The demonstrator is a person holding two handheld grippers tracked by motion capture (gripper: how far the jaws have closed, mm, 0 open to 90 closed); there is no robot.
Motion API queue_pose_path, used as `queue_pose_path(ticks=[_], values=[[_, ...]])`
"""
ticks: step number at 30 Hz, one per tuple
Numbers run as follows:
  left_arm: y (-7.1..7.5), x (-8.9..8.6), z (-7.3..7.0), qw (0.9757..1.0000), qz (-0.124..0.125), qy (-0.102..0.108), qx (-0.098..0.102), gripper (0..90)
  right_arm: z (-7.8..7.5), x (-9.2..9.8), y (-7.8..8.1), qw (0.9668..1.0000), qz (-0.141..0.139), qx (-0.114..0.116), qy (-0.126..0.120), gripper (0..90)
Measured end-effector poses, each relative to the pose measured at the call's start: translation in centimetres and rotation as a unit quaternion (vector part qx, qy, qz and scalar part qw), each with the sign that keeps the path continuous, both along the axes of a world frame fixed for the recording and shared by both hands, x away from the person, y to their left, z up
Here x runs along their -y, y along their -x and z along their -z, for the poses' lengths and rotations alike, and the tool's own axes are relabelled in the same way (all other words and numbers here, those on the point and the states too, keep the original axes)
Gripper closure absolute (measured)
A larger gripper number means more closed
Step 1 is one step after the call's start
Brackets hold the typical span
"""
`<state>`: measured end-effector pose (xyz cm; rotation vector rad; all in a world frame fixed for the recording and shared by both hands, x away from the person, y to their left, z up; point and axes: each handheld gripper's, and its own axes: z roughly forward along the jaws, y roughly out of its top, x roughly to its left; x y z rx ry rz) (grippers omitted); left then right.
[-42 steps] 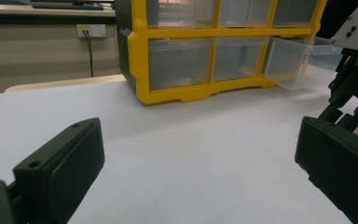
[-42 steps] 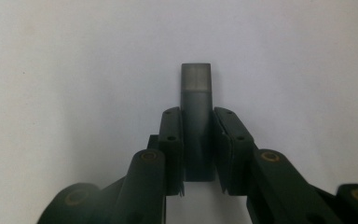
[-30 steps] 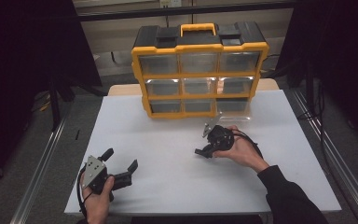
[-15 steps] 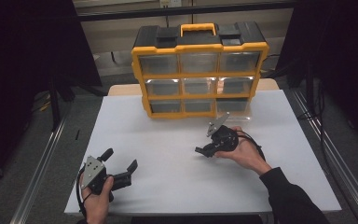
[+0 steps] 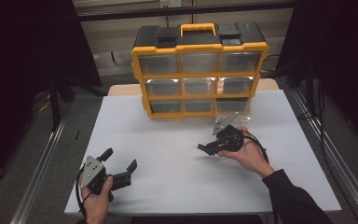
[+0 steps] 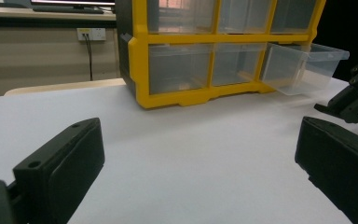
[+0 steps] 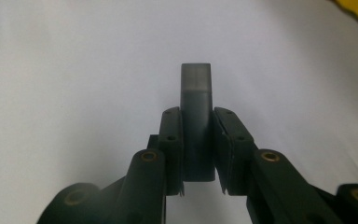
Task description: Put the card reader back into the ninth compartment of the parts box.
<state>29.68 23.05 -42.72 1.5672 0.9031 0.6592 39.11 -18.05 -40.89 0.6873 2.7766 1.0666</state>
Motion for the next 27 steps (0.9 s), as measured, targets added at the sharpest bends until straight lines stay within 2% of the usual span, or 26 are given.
queue_pose_path(ticks=[8, 11, 27], values=[[0.0, 0.0, 0.0, 1.0000, 0.000, 0.003, 0.001, 1.5, -0.6, 0.6, 0.1, 0.9999, 0.008, 0.003, -0.015, 74.0], [0.0, 0.0, -0.1, 1.0000, 0.000, 0.005, 0.002, 1.5, -0.9, 0.7, 0.2, 0.9999, 0.006, 0.008, -0.008, 74.0], [-0.1, -0.1, -0.1, 1.0000, 0.000, 0.005, 0.003, 1.5, -2.4, 2.0, 0.3, 0.9993, 0.015, 0.022, -0.027, 74.1]])
